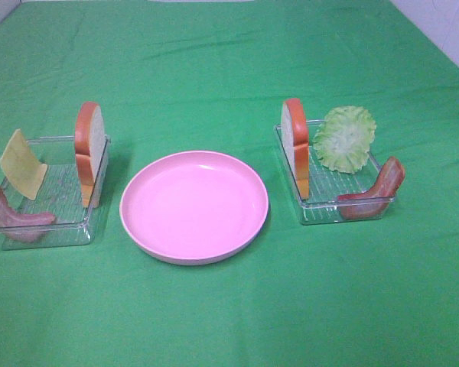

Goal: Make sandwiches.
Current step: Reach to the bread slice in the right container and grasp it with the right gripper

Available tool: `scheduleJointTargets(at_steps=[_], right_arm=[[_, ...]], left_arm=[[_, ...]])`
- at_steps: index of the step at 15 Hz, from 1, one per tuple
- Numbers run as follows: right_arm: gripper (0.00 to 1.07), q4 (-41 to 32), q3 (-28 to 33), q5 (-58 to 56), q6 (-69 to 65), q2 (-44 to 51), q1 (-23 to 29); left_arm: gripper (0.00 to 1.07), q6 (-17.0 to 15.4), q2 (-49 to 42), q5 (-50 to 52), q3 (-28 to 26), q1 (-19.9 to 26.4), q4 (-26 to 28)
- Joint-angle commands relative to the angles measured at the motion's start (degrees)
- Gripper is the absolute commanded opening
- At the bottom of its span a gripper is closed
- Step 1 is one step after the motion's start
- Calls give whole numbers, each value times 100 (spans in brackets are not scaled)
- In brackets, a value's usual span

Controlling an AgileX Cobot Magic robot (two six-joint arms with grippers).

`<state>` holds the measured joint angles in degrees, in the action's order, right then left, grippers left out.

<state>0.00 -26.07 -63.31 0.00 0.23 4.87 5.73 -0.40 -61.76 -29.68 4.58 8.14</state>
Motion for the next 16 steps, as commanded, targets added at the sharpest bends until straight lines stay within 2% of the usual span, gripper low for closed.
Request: scheduleJointTargets(at_steps=[1,12,14,16], right_arm=[[87,-29,11,17,0,166,-6],[87,0,-23,63,0,138,-6],[87,0,-332,527,-34,-183,-6],[87,63,-665,1226,-178,-917,-6]], left_arm=[[100,-23,11,-11,11,-23,-23],[100,-23,11,-11,11,-23,-23],[100,-23,11,-11,11,-23,-23],[100,-23,11,-11,11,-23,-23]])
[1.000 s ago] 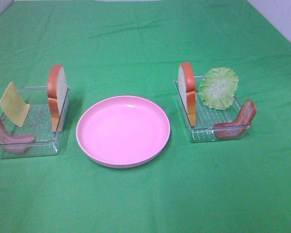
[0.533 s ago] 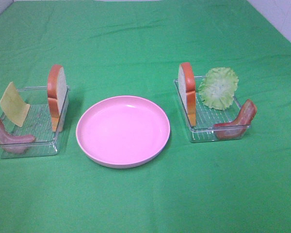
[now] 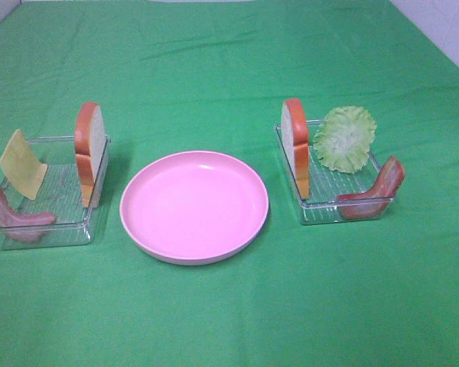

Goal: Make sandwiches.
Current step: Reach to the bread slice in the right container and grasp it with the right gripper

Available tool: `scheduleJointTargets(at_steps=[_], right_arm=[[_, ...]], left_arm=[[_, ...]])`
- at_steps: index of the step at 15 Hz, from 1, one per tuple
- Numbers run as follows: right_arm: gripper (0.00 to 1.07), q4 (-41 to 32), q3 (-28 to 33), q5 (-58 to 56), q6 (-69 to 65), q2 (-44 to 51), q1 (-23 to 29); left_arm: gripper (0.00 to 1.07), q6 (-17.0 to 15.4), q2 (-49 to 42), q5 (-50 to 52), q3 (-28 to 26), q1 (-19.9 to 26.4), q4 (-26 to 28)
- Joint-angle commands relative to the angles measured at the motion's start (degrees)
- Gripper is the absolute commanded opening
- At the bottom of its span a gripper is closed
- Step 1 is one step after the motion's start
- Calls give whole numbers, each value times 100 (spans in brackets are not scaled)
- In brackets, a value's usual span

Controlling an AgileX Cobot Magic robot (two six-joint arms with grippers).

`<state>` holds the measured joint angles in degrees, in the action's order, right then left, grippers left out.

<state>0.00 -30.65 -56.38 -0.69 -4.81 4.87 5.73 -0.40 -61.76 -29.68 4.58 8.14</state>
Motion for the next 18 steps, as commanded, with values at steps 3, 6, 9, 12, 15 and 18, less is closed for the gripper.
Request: scheduleJointTargets(at_steps=[3,6,9,12,15,18], right_arm=[[87,0,-561,1117,-103,-1564,-6],[87,0,-1478,1100,-57,-3438,-6],[87,-63,-2338,848,-57,-4836,-6],[87,-103,-2767,991,29,-6010,-6],[87,-195,-3816,659,413,-7414,642],[87,52,-4985,178,-86,-8629,1404]], left_arm=[[100,-23,11,-11,11,-23,-23],[100,-23,11,-11,11,-23,-23],[100,-23,11,-11,11,-23,-23],[100,-23,11,-11,11,-23,-23],[100,-23,11,-11,11,-23,-23],[100,-23,11,-11,11,-23,-23]])
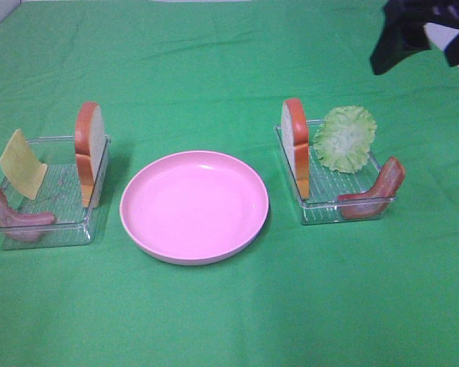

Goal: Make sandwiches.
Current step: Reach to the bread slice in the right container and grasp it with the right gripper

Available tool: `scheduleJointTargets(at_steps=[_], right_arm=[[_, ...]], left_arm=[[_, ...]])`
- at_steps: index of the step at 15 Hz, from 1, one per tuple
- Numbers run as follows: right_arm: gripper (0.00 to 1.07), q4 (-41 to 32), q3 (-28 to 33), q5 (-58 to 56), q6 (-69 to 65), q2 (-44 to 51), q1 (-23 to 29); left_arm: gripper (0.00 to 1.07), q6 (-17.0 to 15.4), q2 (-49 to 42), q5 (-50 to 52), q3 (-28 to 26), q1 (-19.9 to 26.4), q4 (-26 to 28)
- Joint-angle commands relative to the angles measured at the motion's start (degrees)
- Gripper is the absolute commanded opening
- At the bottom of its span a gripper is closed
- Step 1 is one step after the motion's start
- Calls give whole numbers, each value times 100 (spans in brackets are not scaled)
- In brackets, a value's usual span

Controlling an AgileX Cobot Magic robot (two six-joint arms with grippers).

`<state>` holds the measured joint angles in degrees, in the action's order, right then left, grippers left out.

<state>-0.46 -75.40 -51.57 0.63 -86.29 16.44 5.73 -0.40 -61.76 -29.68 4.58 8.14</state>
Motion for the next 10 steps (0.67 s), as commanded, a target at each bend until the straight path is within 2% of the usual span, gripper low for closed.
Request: scheduleJointTargets(at_steps=[1,6,8,10], right_arm=[[87,97,-882,-556,-281,-831,424],[87,195,-2229,-1266,-716,-2040,825],[87,292,-2647,-1432,-837,-2424,842],[87,441,-2819,-1312,-837,-2618,842]], left_arm=[[100,-23,11,-11,11,-23,-23],[100,-23,11,-11,11,-23,-23],[100,-23,11,-11,11,-23,-23],[100,-23,11,-11,11,-23,-23]])
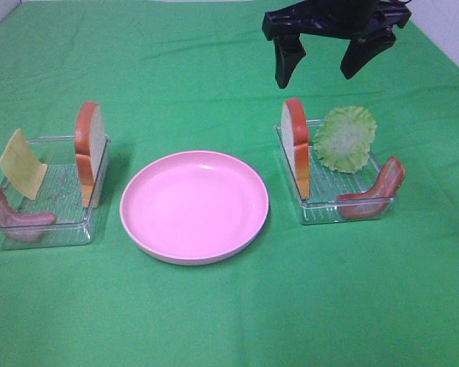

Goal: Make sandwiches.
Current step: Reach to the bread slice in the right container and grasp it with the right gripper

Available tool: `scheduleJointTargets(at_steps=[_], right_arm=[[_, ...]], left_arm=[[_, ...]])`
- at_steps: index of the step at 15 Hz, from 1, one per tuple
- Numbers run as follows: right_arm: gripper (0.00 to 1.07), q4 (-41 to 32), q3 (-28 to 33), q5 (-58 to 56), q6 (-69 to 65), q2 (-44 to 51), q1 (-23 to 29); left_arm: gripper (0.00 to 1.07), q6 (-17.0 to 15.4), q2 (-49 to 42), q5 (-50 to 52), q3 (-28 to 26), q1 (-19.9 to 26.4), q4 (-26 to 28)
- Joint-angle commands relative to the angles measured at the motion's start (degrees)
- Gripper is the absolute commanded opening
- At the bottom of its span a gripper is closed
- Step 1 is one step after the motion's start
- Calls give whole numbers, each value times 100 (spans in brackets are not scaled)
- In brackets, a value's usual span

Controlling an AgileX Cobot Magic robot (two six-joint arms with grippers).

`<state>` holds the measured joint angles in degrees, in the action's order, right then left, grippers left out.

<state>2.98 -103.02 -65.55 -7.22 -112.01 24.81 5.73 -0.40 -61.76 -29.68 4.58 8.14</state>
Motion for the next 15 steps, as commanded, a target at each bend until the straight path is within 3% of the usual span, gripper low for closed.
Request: scheduleJointTargets(at_steps=[1,15], right_arm=[[87,97,-57,189,-52,-46,6],[87,-189,-57,630,-607,-1157,6]], left_arm=[[100,-23,11,-11,11,-23,-23],[100,-23,11,-11,11,-23,-23]])
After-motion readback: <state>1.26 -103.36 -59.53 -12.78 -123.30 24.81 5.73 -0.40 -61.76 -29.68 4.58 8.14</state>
